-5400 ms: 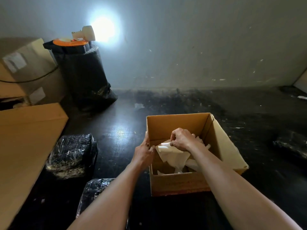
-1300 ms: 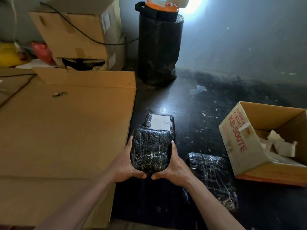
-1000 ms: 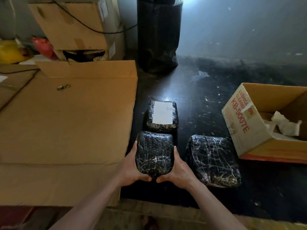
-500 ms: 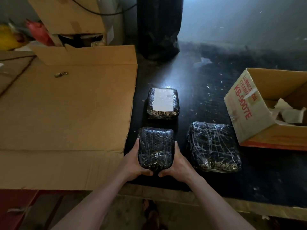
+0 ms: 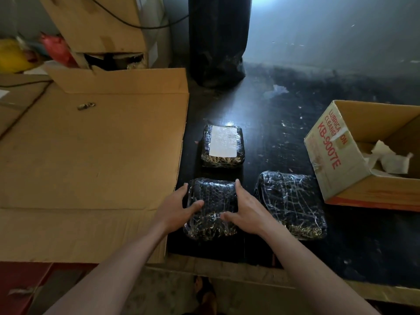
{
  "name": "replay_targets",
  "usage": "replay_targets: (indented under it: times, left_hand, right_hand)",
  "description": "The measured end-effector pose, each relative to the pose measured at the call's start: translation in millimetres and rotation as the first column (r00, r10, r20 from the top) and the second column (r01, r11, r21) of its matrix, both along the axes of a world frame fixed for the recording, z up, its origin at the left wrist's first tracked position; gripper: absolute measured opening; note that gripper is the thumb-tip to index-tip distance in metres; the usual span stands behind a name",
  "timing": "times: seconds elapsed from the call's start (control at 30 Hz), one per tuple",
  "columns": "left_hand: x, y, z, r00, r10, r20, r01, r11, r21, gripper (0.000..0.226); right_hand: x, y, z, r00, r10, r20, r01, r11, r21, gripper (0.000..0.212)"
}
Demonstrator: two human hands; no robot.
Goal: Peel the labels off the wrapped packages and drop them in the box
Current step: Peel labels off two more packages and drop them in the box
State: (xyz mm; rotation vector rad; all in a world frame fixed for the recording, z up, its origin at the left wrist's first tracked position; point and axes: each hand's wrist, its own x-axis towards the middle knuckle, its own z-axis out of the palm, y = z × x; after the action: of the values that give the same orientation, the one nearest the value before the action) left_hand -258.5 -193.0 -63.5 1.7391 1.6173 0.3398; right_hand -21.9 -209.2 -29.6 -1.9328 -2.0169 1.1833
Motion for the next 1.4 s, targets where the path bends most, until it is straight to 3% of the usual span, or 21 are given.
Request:
replay_targets:
  times: [0.1, 0.3, 0.47, 0.6, 0.73, 0.83, 1.1, 1.2, 1.4]
  left_hand:
    - [4, 27, 11, 0.998, -0.009, -0.067, 0.014, 0.998, 0.064, 0.077]
    - [23, 90, 28, 0.985, -0.033, -0.172, 0.059, 0.987, 0.149, 0.067]
    - [39, 144, 30, 0.966, -0.081, -0.247, 0.125, 0.978, 0.169, 0.074]
    - [48, 180, 17, 0.957, -0.118, -0.265, 0.142, 0.987, 0.071, 0.098]
    - [55, 198, -3, 0.99, -0.099, -0.102, 0.091, 0.993, -0.08, 0.138]
    - [61, 201, -21, 0.998, -0.07, 0.009, 0.07, 0.989, -0.128, 0.152]
    - [64, 202, -56, 0.979, 0.047, 0.2, -0.028, 0.995, -0.099, 0.147]
    - [64, 200, -62, 0.968, 0.079, 0.24, -0.054, 0.993, -0.106, 0.146]
    - [65, 198, -63, 0.956, 0.107, 0.274, -0.084, 0.992, -0.094, 0.147]
  right_hand:
    - [2, 28, 24, 0.998, 0.039, 0.055, -0.045, 0.994, 0.097, 0.098]
    - [15, 97, 42, 0.974, 0.039, 0.222, -0.073, 0.986, 0.15, 0.051]
    - [22, 155, 28, 0.956, 0.045, 0.291, -0.088, 0.987, 0.138, 0.047]
    - [25, 194, 13, 0.949, 0.068, 0.308, -0.103, 0.99, 0.099, 0.049]
    - [27, 224, 0, 0.953, 0.055, 0.299, -0.082, 0.994, 0.076, 0.05]
    - [28, 241, -12, 0.955, 0.043, 0.292, -0.064, 0.996, 0.065, 0.048]
    - [27, 278, -37, 0.958, 0.003, 0.287, -0.06, 0.98, 0.189, 0.034]
    - [23, 291, -45, 0.953, 0.015, 0.302, -0.098, 0.96, 0.263, 0.041]
    - [19, 307, -51, 0.976, -0.048, 0.211, -0.029, 0.938, 0.347, 0.023]
